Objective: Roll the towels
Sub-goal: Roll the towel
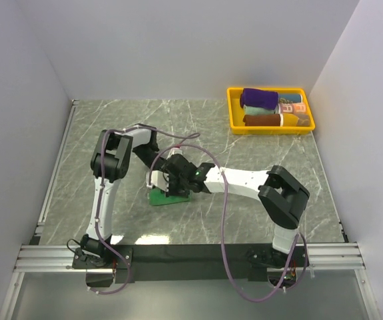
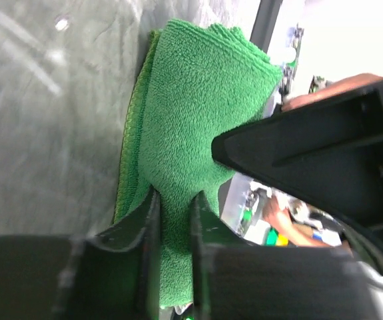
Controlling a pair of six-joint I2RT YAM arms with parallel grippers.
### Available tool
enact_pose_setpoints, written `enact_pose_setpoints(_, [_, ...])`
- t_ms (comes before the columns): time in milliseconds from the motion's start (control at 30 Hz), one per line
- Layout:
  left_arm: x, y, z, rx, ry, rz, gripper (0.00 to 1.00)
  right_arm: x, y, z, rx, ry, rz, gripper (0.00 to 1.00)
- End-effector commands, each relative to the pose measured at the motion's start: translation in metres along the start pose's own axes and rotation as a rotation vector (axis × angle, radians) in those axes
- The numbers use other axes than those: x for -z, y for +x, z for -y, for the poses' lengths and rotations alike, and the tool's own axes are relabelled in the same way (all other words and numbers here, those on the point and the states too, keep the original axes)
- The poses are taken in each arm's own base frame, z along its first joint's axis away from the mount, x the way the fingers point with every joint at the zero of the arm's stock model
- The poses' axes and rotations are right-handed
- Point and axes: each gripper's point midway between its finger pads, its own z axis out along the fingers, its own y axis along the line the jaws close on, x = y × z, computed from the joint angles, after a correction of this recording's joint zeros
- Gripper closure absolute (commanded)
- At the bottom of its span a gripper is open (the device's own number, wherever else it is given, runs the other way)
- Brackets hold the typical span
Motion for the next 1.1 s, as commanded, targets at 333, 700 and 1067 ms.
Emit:
enact_pose_setpoints(333, [0.122,0.018,0.015,-0.239,-0.298,0.452,0.59,-0.014,0.038,-0.035,-0.339,-0.4,-0.068,0.97])
enact_pose_setpoints(700, [0.116,0.063,0.046,-0.683,-0.807,0.441,0.41,-0.019,0.033,-0.019,-0.465,-0.471,-0.064,0.96])
enact_pose_setpoints(1067, [0.069,0.037,0.03,-0.905,-0.958,0.315,0.41,-0.019,0.028,-0.011,-0.497,-0.471,-0.056,0.92])
